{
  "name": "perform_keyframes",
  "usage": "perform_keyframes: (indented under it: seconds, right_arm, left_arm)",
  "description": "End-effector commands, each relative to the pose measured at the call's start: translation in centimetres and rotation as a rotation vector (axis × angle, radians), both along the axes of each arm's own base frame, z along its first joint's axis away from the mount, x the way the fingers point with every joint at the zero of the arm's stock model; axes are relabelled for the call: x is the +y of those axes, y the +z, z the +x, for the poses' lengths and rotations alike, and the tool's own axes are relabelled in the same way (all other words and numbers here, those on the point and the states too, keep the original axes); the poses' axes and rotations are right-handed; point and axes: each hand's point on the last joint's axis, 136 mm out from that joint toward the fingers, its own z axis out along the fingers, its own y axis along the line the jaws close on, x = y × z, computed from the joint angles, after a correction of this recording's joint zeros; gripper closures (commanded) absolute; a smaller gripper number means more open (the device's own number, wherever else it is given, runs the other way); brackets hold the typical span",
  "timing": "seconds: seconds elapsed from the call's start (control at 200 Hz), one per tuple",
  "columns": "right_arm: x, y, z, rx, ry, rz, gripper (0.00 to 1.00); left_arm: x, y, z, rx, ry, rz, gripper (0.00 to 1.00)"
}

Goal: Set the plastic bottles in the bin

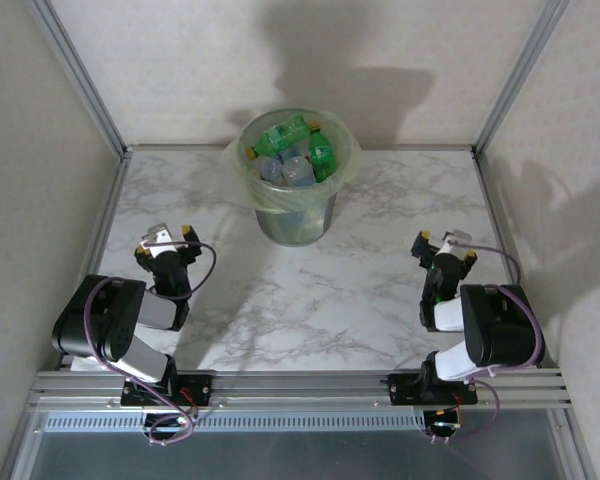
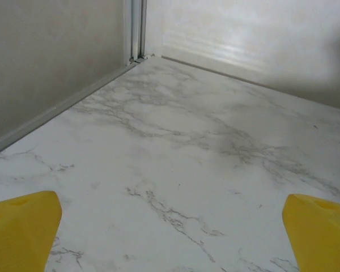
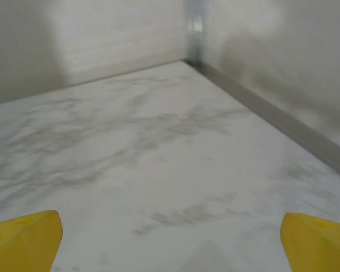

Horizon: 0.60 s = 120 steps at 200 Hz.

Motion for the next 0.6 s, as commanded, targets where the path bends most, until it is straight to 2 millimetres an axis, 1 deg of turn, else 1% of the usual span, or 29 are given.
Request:
perform_keyframes:
  seconds: [0.0, 0.025, 0.055, 0.11, 0.165, 0.205, 0.596]
  right_arm:
    - [2.74, 2.05, 1.03, -0.097, 0.175, -0.042, 0.01]
    - [2.48, 1.53, 1.01, -0.069, 0.16, -0.03, 0.01]
    - [2.44, 1.95, 1.0, -0.09, 0.157, -0.037, 0.01]
    - [2.25, 1.63, 0.93, -0.076, 0.147, -0.034, 0.01]
    - [2.26, 1.91, 0.92, -0.091, 0.147, -0.037, 0.01]
    - [2.23, 1.69, 0.91, -0.079, 0.146, -0.035, 0.01]
    - [2.35, 1.79, 0.9, -0.084, 0.151, -0.038, 0.01]
  left_arm:
    - [-0.48, 1.91, 0.53, -0.089, -0.04, -0.015, 0.01]
    - [-0.43, 2.11, 0.46, -0.102, -0.038, -0.012, 0.01]
    - [-0.45, 2.0, 0.46, -0.093, -0.039, -0.015, 0.01]
    - [-0.5, 1.98, 0.47, -0.094, -0.039, -0.013, 0.01]
    - [-0.65, 1.91, 0.5, -0.083, -0.035, -0.002, 0.01]
    - [-0.74, 2.04, 0.49, -0.089, -0.035, 0.002, 0.01]
    - [-0.77, 2.01, 0.55, -0.086, -0.036, 0.002, 0.01]
